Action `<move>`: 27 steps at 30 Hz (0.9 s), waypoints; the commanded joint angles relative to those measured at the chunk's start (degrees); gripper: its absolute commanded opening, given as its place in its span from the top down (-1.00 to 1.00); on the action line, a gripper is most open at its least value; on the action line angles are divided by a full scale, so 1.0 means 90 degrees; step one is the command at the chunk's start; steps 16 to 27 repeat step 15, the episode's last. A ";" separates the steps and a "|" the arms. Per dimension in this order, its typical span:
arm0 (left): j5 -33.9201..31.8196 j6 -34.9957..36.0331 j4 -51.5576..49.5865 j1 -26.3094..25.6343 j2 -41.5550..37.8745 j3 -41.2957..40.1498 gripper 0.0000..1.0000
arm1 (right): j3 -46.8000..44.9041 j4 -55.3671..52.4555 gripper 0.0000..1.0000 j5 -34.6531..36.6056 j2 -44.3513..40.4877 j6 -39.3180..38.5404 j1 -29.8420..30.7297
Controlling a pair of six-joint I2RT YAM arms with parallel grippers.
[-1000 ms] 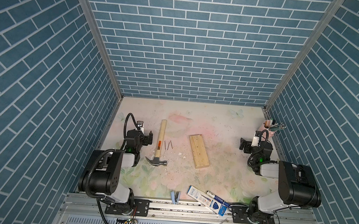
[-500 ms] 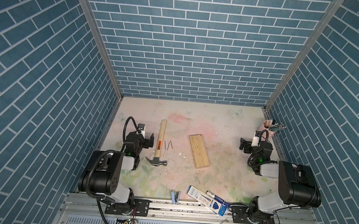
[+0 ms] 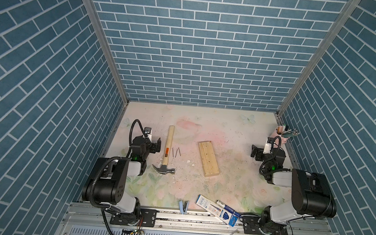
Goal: Use a claw hammer to pull out a nail
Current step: Reset both arms
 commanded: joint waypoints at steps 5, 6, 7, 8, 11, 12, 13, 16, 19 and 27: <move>-0.0121 0.0009 -0.0096 0.0041 0.0028 0.0129 -0.99 | 0.0034 0.0052 -0.97 -0.0035 0.0025 -0.0154 -0.0011; -0.0132 0.0007 -0.0126 0.0037 0.0035 0.0156 -0.99 | 0.0034 0.0052 -0.98 -0.0039 0.0017 -0.0151 -0.0011; -0.0132 0.0010 -0.0106 0.0042 0.0049 0.0157 -0.99 | 0.0039 0.0048 -0.98 -0.0034 0.0017 -0.0146 -0.0011; -0.0132 0.0012 -0.0111 0.0042 0.0054 0.0157 -0.99 | 0.0035 0.0051 -0.97 -0.0034 0.0019 -0.0153 -0.0012; -0.0123 0.0019 -0.0066 0.0052 0.0067 0.0147 -0.99 | 0.0034 0.0051 -0.97 -0.0038 0.0025 -0.0148 -0.0013; -0.0115 0.0000 -0.0059 0.0056 0.0047 0.0131 -0.99 | 0.0036 0.0047 -0.98 -0.0039 0.0026 -0.0149 -0.0008; -0.0100 -0.0013 -0.0072 0.0062 0.0036 0.0125 -0.99 | 0.0034 0.0050 -0.97 -0.0034 0.0018 -0.0148 -0.0011; -0.0128 -0.0028 -0.0056 0.0062 0.0032 0.0124 -0.99 | 0.0034 0.0048 -0.97 -0.0039 0.0016 -0.0156 -0.0011; -0.0128 -0.0028 -0.0056 0.0062 0.0032 0.0124 -0.99 | 0.0034 0.0048 -0.97 -0.0039 0.0016 -0.0156 -0.0011; -0.0128 -0.0028 -0.0056 0.0062 0.0032 0.0124 -0.99 | 0.0034 0.0048 -0.97 -0.0039 0.0016 -0.0156 -0.0011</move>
